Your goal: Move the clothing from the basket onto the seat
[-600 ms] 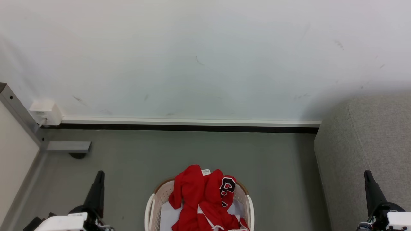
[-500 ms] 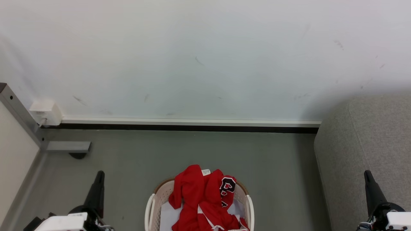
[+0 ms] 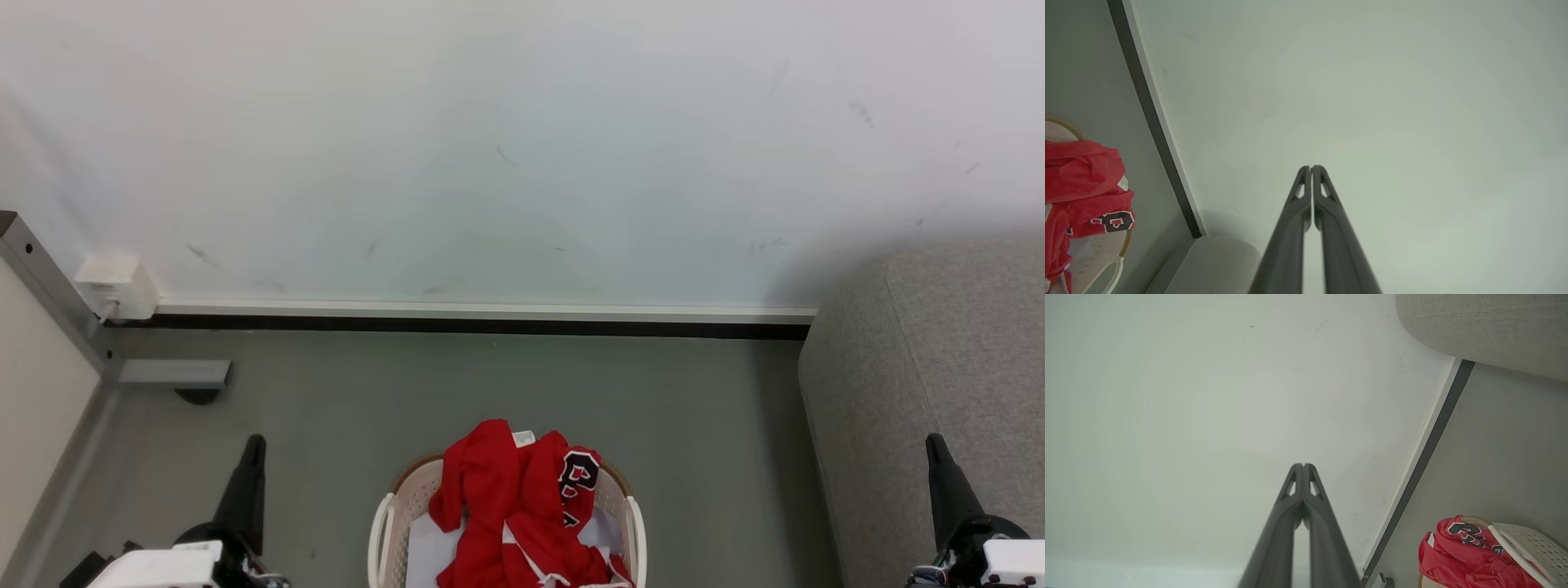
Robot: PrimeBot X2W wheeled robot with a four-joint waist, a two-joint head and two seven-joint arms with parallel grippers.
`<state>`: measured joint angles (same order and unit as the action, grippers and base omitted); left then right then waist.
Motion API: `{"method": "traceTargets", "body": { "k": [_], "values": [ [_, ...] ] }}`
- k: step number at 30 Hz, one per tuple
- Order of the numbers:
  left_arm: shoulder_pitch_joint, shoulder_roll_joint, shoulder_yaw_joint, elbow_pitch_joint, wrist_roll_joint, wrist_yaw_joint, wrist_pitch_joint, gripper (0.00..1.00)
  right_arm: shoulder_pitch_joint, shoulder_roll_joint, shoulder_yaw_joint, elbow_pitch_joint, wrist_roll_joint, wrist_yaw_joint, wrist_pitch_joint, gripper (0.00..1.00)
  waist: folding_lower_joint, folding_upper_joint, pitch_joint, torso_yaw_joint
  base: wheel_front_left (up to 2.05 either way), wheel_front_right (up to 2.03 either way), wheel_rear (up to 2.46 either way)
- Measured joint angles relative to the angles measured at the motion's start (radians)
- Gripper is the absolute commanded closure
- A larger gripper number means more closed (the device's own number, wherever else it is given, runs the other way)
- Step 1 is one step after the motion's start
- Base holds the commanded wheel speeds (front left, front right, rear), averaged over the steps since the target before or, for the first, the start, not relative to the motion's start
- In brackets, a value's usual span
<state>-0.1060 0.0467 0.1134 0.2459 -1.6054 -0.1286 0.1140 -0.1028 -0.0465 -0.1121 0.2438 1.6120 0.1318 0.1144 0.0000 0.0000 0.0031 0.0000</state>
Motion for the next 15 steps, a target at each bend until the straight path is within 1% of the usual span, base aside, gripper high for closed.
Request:
{"method": "traceTargets", "body": {
  "k": [15],
  "values": [
    [0.000, 0.000, 0.000, 0.000, 0.000, 0.000, 0.000, 1.00, 0.000, 0.000, 0.000, 0.000, 0.000, 0.000, 0.000, 1.00, 0.0000, 0.0000, 0.000, 0.000, 0.00, 0.00, 0.00]
  ]
}}
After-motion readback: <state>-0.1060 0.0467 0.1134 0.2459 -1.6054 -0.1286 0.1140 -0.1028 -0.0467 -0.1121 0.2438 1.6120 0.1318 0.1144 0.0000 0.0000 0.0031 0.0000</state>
